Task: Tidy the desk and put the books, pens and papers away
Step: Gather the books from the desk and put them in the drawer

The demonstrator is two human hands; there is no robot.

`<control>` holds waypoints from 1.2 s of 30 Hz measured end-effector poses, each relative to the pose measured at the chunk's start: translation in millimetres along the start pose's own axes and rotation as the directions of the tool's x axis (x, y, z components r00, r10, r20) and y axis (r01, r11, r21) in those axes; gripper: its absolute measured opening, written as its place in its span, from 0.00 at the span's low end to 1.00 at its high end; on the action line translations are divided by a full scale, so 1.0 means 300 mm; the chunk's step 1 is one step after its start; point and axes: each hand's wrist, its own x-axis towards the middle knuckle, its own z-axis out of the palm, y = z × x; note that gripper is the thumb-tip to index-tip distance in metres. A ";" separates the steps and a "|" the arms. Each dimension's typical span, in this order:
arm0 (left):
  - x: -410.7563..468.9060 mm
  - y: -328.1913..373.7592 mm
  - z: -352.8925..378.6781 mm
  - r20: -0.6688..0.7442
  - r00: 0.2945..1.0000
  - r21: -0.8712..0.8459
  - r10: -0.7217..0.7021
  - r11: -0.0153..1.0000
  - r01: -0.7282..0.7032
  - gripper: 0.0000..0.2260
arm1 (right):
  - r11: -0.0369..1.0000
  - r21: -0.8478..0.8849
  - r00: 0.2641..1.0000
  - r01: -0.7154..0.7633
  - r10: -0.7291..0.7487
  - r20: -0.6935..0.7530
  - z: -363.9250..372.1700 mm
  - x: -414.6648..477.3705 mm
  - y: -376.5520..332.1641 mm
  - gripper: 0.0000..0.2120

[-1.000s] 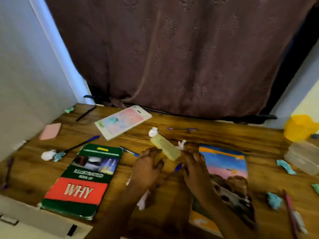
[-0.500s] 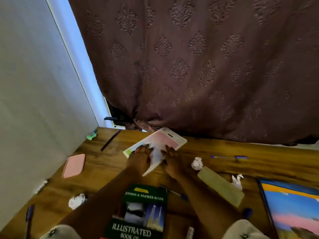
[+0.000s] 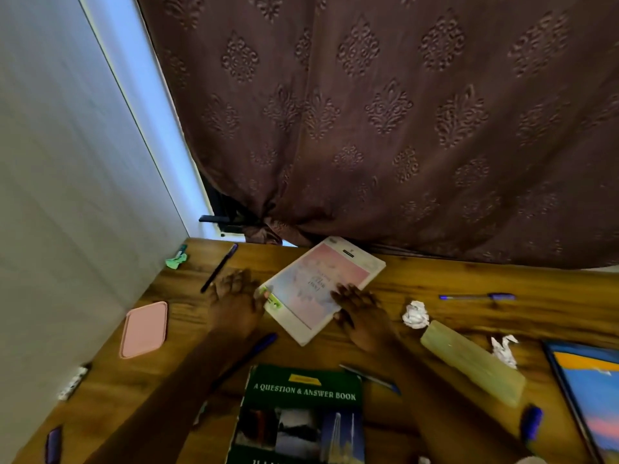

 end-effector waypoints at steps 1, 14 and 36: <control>0.024 0.024 -0.017 -0.018 0.999 -0.019 0.041 0.999 -0.041 0.31 | 1.000 0.005 1.000 -0.002 0.002 0.005 -0.004 -0.003 -0.002 0.34; 0.319 0.262 -0.021 0.158 0.983 -0.405 0.097 0.914 -0.025 0.25 | 0.998 0.063 1.000 -0.003 0.001 0.021 -0.007 0.003 0.019 0.30; -0.347 0.114 -0.645 -0.415 0.783 -0.643 0.463 0.459 -0.612 0.13 | -0.418 0.893 0.946 -0.169 0.185 0.266 -0.405 -0.344 -0.154 0.31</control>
